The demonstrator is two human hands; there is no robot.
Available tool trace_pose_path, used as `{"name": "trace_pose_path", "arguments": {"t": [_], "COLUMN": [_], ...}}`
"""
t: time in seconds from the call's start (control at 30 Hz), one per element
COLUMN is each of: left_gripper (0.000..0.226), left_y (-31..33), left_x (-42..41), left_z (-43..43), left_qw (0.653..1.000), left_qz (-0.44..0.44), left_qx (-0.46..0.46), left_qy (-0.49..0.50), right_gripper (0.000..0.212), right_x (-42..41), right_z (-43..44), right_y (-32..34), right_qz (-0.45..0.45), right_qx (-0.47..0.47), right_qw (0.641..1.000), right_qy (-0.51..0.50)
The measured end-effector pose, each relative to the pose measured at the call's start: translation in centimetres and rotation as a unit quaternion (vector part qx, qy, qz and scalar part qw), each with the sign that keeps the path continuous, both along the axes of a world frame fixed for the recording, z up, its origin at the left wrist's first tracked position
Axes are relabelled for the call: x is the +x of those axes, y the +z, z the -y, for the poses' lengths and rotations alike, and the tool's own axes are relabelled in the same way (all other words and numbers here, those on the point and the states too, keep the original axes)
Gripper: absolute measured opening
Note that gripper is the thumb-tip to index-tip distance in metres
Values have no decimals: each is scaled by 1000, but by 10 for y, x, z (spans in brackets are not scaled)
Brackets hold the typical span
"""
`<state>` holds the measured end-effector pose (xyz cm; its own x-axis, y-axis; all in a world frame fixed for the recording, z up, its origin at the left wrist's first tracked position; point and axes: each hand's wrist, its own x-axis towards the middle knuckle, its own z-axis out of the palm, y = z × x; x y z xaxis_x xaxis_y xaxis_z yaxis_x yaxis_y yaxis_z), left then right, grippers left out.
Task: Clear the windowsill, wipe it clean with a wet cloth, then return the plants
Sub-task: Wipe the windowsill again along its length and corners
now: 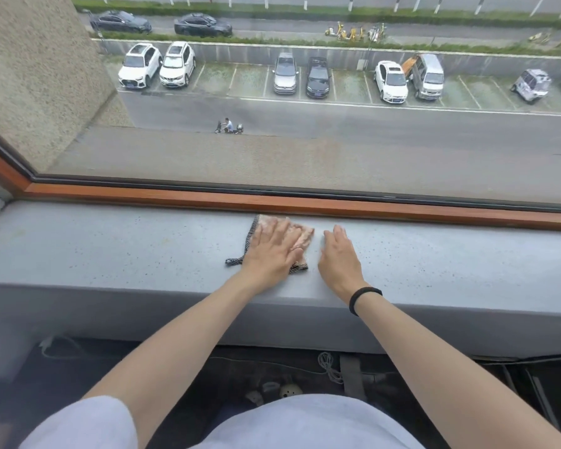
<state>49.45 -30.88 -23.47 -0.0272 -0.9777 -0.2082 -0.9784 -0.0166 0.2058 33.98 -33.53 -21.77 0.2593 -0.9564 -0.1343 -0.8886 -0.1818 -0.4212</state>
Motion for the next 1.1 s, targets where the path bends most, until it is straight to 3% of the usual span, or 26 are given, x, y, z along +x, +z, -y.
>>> {"name": "trace_pose_path", "arguments": {"t": [0.1,0.27,0.43,0.53,0.67,0.77,0.93,1.03,1.1], "left_gripper": [57,59,57,55,55,58,58,63,64], "left_y": [-2,-1,3,2,4,-2,-3,-6,-5], "left_x": [44,75,5,34,100,92,35,63,103], "left_z": [-12,-23,-54,-79,-98,-96,-97,-113,-121], "left_qw": [1000,985,998,1000,993,982,995,999,996], "left_qz": [24,32,7,25,44,55,20,28,26], "left_qx": [-6,6,0,-5,1,6,-3,-16,-19], "left_qy": [10,170,56,1,112,181,97,35,81], "right_gripper": [50,51,54,48,37,35,31,31,28], "right_x": [4,5,17,33,50,57,69,78,84], "right_z": [-2,-13,-5,1,-6,-16,-14,-14,-13], "right_y": [1,2,11,15,14,10,6,4,3], "right_qz": [7,33,39,42,44,47,41,35,39], "right_qx": [-8,18,-4,4,28,31,2,-10,-17], "right_qw": [1000,999,999,998,994,992,994,992,990], "right_qy": [4,-5,20,51,98,110,106,119,131]}}
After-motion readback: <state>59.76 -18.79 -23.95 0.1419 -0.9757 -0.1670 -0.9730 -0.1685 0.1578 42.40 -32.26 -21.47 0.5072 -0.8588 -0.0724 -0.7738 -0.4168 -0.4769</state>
